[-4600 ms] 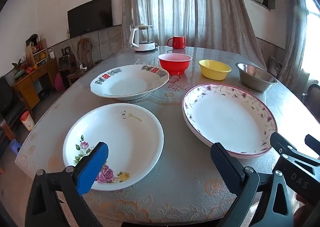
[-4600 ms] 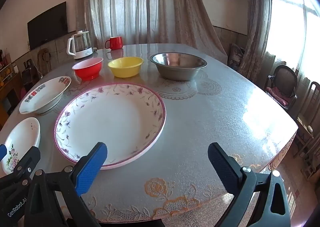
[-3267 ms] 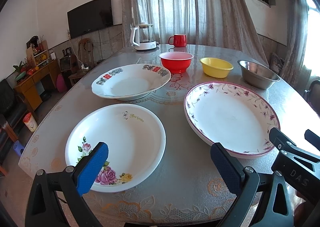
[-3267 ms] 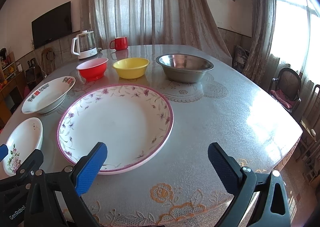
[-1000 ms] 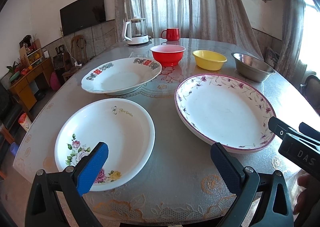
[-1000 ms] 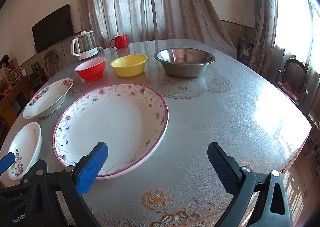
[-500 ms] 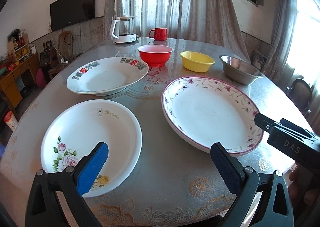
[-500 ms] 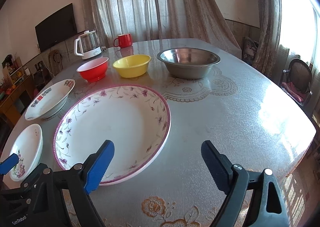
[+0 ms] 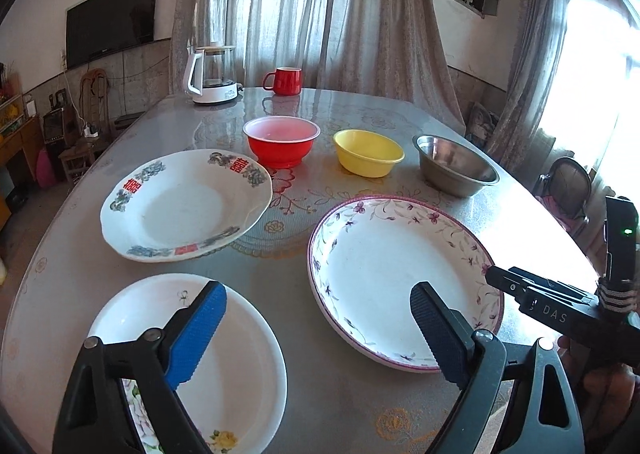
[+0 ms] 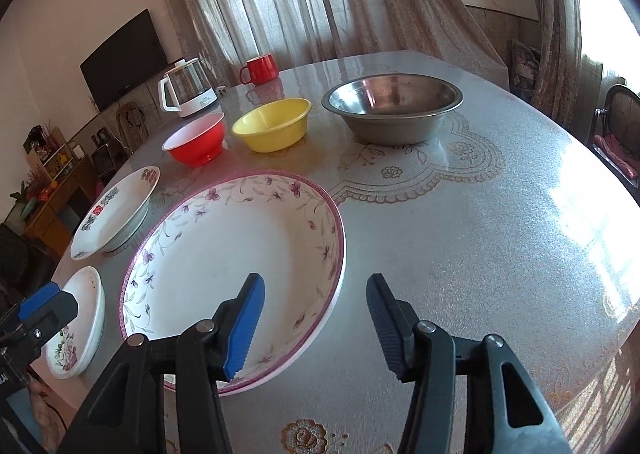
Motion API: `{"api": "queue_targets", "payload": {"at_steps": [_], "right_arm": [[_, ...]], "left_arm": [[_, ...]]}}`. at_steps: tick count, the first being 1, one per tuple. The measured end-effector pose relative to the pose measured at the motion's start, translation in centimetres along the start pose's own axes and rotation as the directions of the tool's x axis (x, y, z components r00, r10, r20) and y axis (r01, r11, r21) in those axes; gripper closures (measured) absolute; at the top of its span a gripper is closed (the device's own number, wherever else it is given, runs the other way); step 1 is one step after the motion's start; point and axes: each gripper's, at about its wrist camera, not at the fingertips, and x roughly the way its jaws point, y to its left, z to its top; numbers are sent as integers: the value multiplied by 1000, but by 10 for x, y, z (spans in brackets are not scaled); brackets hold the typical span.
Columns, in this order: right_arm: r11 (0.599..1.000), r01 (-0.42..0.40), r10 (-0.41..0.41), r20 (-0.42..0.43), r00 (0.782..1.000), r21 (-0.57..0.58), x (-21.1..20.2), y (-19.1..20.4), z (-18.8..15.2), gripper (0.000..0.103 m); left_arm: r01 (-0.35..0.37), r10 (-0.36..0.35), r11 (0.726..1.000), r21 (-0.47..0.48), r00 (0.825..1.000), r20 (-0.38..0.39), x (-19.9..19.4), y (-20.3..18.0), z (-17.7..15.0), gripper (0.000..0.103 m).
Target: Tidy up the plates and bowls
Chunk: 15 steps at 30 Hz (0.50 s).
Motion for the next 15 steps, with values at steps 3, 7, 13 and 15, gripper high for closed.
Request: {"api": "queue_targets", "payload": {"at_steps": [3,7,13,15], "right_arm": [[1000,-6,6,-21,1000,9,6,-4,2,60],[1000,-9,10,-63,998,12,19,-8,2,72],[1000,-18,17,-76,997,-18,29,-6,2,86],[999,-8,5,-73,997,-39,31,-4,2,86]], "left_arm": [[-4,5,1000,27,1000,-24,10,0,7,10],[29,-23,998,60,994,-110,29,-6,14,26],[18,3,996,89,973,-232,63,-6,22,66],[22,0,996,81,965,-262,73,-3,25,75]]}}
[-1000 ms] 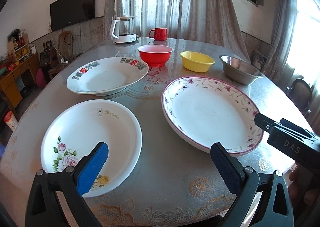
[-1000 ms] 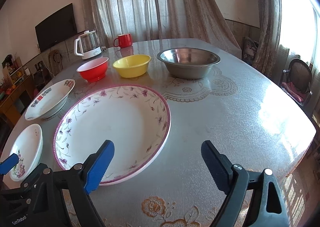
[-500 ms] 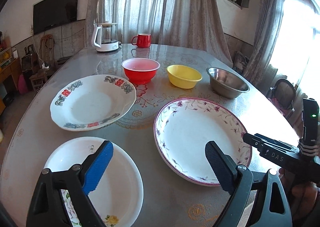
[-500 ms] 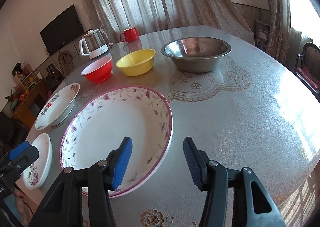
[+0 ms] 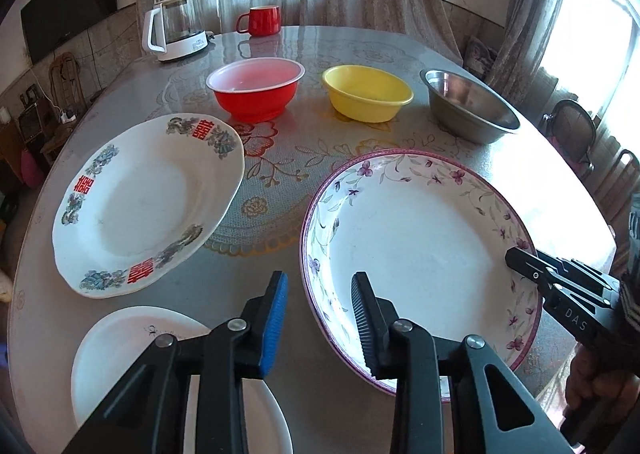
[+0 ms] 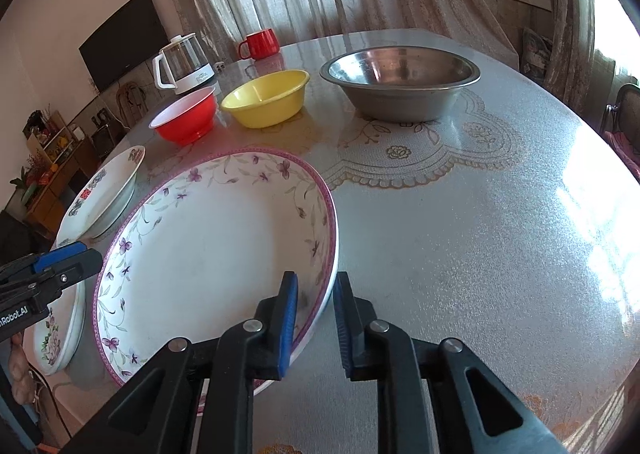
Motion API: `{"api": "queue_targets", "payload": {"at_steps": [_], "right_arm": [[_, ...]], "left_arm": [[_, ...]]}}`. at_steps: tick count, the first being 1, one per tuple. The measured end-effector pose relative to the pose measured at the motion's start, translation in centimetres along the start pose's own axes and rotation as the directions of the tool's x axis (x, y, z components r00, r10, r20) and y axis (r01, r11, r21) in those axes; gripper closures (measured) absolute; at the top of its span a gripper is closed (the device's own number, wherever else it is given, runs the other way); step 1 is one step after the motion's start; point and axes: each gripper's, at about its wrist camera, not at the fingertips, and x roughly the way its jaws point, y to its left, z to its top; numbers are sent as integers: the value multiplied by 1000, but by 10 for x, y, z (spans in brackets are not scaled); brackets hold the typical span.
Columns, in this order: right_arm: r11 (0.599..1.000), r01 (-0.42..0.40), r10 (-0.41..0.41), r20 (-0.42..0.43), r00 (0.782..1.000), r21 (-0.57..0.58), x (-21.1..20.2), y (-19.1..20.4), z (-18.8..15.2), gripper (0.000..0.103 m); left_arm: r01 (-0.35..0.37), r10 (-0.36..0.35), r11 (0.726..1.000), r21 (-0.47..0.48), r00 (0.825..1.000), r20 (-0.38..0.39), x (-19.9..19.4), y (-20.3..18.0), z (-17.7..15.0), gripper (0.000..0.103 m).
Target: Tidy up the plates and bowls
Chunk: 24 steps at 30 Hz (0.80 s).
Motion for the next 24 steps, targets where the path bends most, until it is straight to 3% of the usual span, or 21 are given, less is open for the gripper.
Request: {"api": "queue_targets", "payload": {"at_steps": [11,21,24], "right_arm": [[999,-44,44,-12,999,0,4,-4,2,84],[998,-57,57,0,998,-21,3,-5,2,84],[994,-106,106,-9,994,25,3,-15,3,86]], "left_arm": [[29,-23,999,41,992,-122,33,0,17,75],[-36,43,996,76,995,-94,35,-8,17,80],[-4,9,998,69,997,-72,26,-9,19,81]]}}
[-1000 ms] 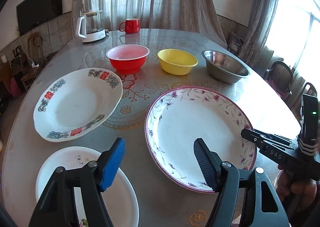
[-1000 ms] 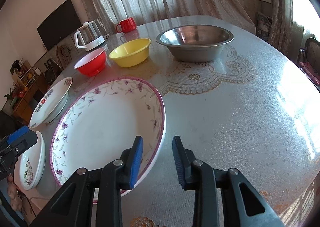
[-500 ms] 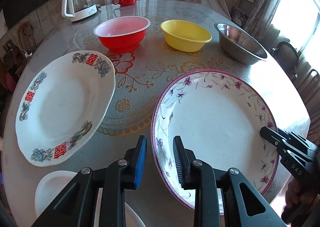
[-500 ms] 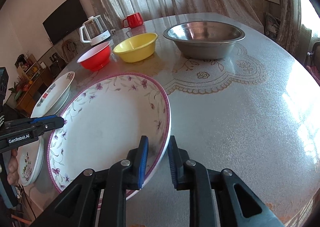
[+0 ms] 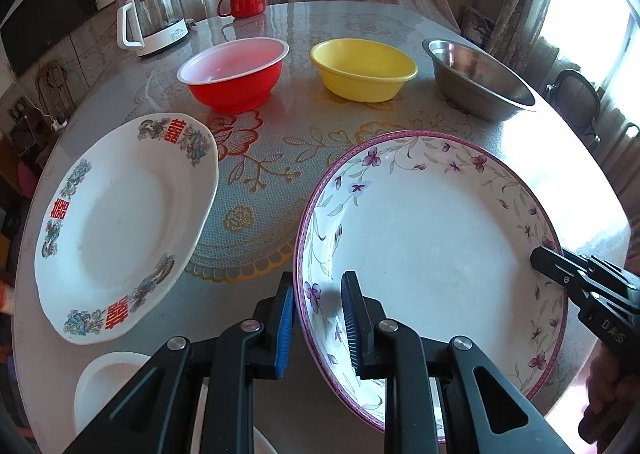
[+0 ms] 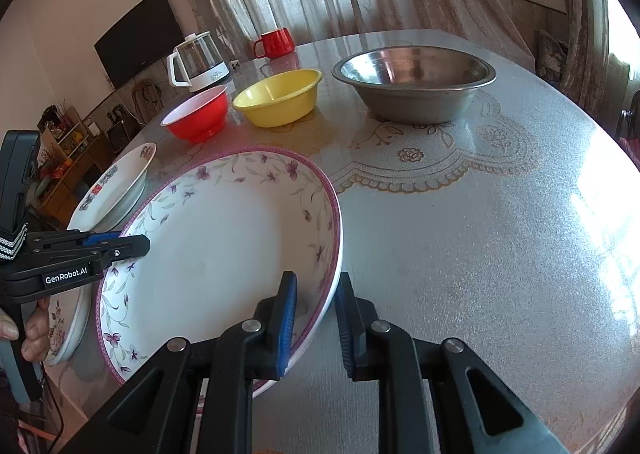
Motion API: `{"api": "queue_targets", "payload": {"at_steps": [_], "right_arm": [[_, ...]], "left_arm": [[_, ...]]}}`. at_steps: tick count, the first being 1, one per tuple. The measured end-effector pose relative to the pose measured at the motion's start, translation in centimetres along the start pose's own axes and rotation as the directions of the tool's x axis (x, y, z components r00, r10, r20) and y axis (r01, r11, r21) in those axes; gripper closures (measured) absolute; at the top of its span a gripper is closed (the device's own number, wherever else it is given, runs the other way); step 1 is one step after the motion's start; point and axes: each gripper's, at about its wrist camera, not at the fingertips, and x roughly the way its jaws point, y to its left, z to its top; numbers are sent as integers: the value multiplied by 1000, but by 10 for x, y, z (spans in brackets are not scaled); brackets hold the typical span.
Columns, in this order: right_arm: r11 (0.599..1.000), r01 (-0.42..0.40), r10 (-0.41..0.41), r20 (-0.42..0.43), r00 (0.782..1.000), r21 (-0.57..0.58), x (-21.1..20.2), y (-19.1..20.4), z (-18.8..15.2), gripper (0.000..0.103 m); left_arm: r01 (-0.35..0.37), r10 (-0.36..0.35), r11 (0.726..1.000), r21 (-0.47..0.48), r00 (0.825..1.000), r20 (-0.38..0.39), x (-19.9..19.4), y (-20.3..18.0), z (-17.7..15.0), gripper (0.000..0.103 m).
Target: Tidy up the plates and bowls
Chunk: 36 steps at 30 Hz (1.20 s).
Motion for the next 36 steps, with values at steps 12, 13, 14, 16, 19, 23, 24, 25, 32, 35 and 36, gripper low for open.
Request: {"api": "queue_targets", "payload": {"at_steps": [12,13,14,16,19,23,24,25,32,35,36], "right_arm": [[988,-42,39,20,999,150,-14,-54,8,90],[988,-36,34,15,999,148,-13,-54,9,90],[988,-33,31,14,999,150,-10,-54,11,90],[989,-23,21,14,1000,145,-5,-53,16,90],[989,-30,29,12,1000,145,-1,-54,18,90],[997,-38,39,-11,999,70,1,-48,19,90],[997,-50,51,-16,999,64,1,-48,19,90],[996,-63,64,-17,998,64,1,-49,19,90],[994,-53,54,-11,998,94,10,-45,26,90],[991,-46,48,-12,999,126,14,-47,31,91],[993,-35,37,-16,999,114,14,-45,31,91]], "left_arm": [[109,-108,993,-53,994,18,14,-24,6,81],[101,-100,993,-55,995,18,15,-25,9,81],[83,-82,996,-44,996,18,16,-27,11,81],[60,-59,998,-34,998,23,15,-30,10,81],[37,-36,999,-36,999,32,13,-27,3,87],[13,-12,1000,-11,998,57,6,-28,-11,86],[23,-22,999,-23,998,54,6,-25,-13,86],[30,-29,999,-37,999,46,5,-23,-13,86],[0,2,998,-69,1000,28,5,-23,-14,85],[-16,18,998,-53,999,45,2,-27,-18,85],[-22,24,999,-46,998,52,1,-28,-20,85]]}}
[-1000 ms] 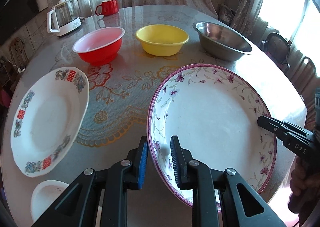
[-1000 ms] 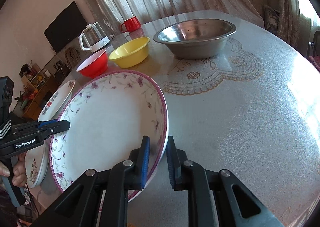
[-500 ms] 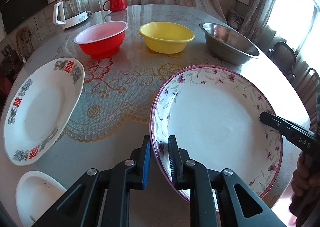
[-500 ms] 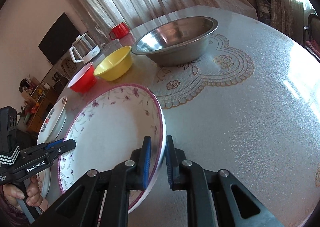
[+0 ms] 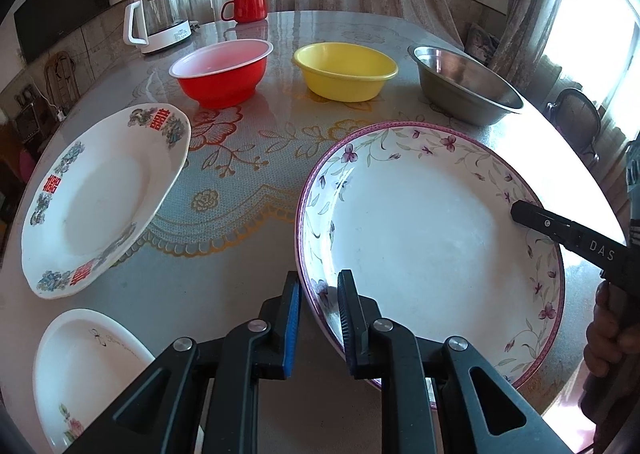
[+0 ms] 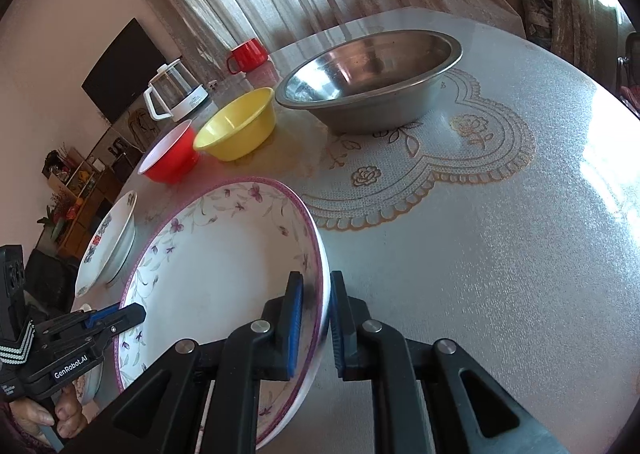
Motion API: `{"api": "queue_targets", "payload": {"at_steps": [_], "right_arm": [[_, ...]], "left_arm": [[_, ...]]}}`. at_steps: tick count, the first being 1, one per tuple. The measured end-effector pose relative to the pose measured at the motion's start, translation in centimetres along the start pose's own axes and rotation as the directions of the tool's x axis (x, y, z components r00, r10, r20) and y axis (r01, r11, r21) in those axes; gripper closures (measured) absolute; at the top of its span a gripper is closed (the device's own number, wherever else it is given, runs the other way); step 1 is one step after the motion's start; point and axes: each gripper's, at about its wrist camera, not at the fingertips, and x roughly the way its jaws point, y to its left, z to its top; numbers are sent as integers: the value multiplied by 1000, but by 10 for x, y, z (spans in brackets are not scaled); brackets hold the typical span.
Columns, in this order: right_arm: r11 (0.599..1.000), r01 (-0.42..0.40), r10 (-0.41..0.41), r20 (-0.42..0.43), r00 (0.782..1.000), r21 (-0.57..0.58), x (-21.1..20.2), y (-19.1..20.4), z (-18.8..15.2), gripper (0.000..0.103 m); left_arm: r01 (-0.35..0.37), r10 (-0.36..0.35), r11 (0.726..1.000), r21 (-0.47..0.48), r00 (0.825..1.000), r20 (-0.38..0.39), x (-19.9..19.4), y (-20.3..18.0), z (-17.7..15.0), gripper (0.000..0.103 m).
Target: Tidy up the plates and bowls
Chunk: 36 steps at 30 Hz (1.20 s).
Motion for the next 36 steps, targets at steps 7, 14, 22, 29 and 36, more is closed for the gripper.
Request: {"api": "queue_targets", "payload": {"at_steps": [7,14,22,29,36], "right_arm": [[999,24,-25,-7,1000,-25,-3,4,-3,91],[999,28,-30,-31,999,-33,2,4,3,91],[992,102,-104,-19,994,-67,0,15,-3,87],[983,158,-159,1,987,-93,-1,24,-10,81],[981,174,-175,-8,984,-91,-2,26,-10,79]], "left_arm": [[13,-14,999,-49,1000,-9,5,4,5,82],[1,-2,999,-43,1000,-10,3,2,4,83],[1,-1,998,-63,1000,-2,1,1,-1,82],[0,1,997,-76,1000,21,-3,-2,-10,81],[32,-30,994,-100,999,24,-6,4,-13,82]]}}
